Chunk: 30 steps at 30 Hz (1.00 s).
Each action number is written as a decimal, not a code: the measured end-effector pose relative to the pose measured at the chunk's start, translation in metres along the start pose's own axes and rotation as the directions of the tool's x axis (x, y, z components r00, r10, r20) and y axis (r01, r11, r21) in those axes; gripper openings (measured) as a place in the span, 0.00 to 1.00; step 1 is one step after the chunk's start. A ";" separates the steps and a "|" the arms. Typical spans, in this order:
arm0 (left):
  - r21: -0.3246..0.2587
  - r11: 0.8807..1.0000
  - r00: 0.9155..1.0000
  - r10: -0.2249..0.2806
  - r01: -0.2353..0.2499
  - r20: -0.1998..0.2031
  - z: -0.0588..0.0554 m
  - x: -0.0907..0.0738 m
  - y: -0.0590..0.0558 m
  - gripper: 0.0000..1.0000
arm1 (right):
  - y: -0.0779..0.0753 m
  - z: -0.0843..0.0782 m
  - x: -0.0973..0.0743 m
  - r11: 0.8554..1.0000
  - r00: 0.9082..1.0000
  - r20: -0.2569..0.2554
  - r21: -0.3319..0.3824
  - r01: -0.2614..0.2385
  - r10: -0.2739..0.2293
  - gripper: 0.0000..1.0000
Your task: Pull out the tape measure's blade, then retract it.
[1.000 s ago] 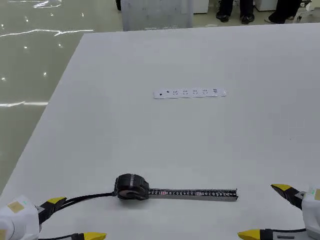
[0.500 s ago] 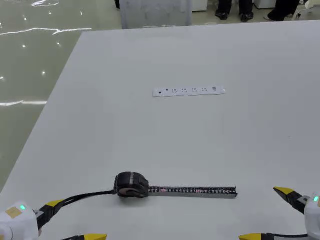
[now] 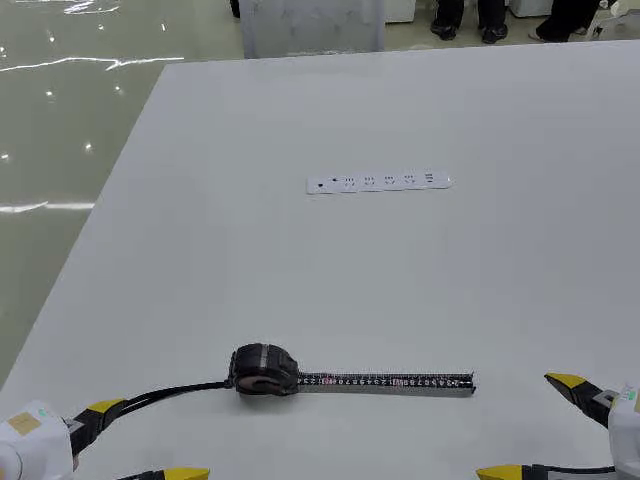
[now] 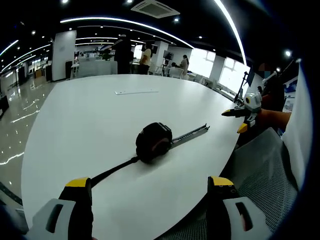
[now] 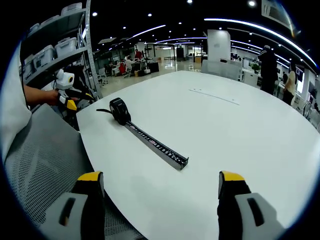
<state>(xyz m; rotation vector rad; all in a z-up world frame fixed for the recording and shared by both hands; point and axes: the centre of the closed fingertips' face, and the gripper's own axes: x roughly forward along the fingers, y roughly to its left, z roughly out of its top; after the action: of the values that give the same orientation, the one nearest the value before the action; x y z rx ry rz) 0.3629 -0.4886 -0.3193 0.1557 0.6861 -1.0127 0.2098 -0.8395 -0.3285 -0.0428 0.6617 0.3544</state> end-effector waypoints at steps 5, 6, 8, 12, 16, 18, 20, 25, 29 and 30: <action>-0.004 1.000 1.000 -0.003 0.003 -0.001 0.001 -0.001 -0.002 0.93 | 0.002 0.002 0.001 1.000 1.000 0.012 0.000 -0.003 0.003 0.95; -0.005 1.000 1.000 -0.002 0.002 -0.001 0.000 -0.001 -0.002 0.93 | 0.002 0.002 0.001 1.000 1.000 0.016 0.003 -0.003 0.003 0.95; -0.010 1.000 1.000 -0.005 0.005 -0.005 0.000 -0.002 -0.003 0.93 | 0.003 0.003 0.000 1.000 1.000 0.017 0.010 -0.005 0.004 0.95; -0.012 1.000 1.000 -0.002 0.002 0.001 0.003 -0.003 -0.004 0.93 | 0.003 0.003 0.001 1.000 1.000 0.015 0.005 -0.007 0.007 0.94; -0.016 1.000 1.000 -0.002 0.002 0.008 0.008 -0.002 -0.007 0.93 | 0.004 0.004 0.001 1.000 1.000 0.015 0.001 -0.013 0.013 0.93; -0.031 1.000 1.000 -0.006 0.006 0.009 0.010 0.000 -0.008 0.93 | 0.004 0.005 0.002 1.000 1.000 0.017 0.016 -0.015 0.015 0.93; -0.036 0.999 1.000 -0.003 0.003 0.012 0.012 0.002 -0.009 0.93 | 0.004 0.005 0.003 1.000 1.000 0.011 0.018 -0.017 0.016 0.92; -0.045 0.999 1.000 -0.003 0.003 0.009 0.014 0.008 -0.010 0.93 | 0.006 0.005 0.004 1.000 1.000 0.005 0.012 -0.022 0.022 0.90; -0.047 0.999 1.000 -0.005 0.006 0.014 0.016 0.011 -0.010 0.93 | 0.005 0.004 0.004 1.000 1.000 -0.005 0.005 -0.021 0.021 0.89; -0.047 0.999 1.000 -0.005 0.006 0.015 0.016 0.012 -0.010 0.93 | 0.004 0.004 0.005 1.000 1.000 -0.007 0.005 -0.022 0.022 0.89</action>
<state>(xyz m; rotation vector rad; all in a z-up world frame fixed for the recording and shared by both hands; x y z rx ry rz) 0.3660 -0.5099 -0.3118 0.1053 0.6970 -1.0013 0.2141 -0.8333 -0.3276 -0.0318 0.6702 0.3743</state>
